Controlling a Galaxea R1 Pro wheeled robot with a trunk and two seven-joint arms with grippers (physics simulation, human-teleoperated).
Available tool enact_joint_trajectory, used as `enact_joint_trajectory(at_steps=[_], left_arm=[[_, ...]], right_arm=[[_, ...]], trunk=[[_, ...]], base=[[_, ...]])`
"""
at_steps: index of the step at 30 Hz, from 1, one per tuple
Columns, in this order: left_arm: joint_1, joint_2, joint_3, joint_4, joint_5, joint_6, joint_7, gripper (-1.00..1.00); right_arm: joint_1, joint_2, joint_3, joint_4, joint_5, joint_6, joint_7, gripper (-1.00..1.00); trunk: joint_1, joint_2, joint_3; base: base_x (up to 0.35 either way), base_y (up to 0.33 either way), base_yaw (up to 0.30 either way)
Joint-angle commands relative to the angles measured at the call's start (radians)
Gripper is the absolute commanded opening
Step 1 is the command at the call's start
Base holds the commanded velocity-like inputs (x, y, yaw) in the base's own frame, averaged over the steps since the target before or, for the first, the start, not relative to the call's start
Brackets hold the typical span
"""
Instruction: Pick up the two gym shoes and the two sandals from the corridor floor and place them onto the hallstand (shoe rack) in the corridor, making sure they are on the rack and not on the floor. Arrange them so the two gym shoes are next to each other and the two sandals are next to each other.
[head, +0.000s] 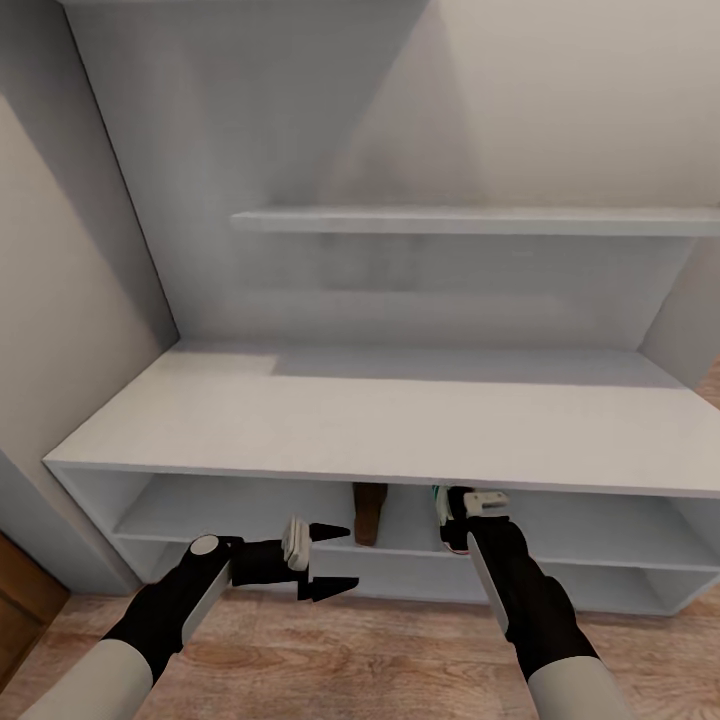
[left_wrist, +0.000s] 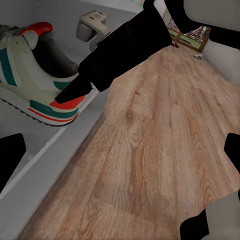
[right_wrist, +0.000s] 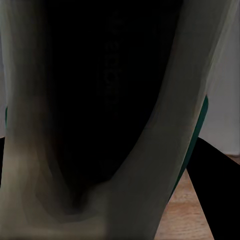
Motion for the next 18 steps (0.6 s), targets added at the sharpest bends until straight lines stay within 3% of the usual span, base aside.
enact_joint_trajectory(at_steps=[1, 18], left_arm=[[-0.001, 0.001, -0.005, 0.0, 0.007, -0.001, 0.0, 1.0], [-0.001, 0.001, -0.005, 0.001, 0.007, -0.002, 0.0, 1.0]], right_arm=[[-0.001, 0.0, 0.001, -0.001, 0.007, 0.006, 0.0, -1.0], [-0.001, 0.0, 0.001, -0.001, 0.007, 0.006, 0.0, -1.0]], trunk=[[0.0, 0.0, -0.001], [0.0, 0.0, -0.001]], base=[[0.026, 0.0, 0.0], [0.019, 0.0, 0.0]])
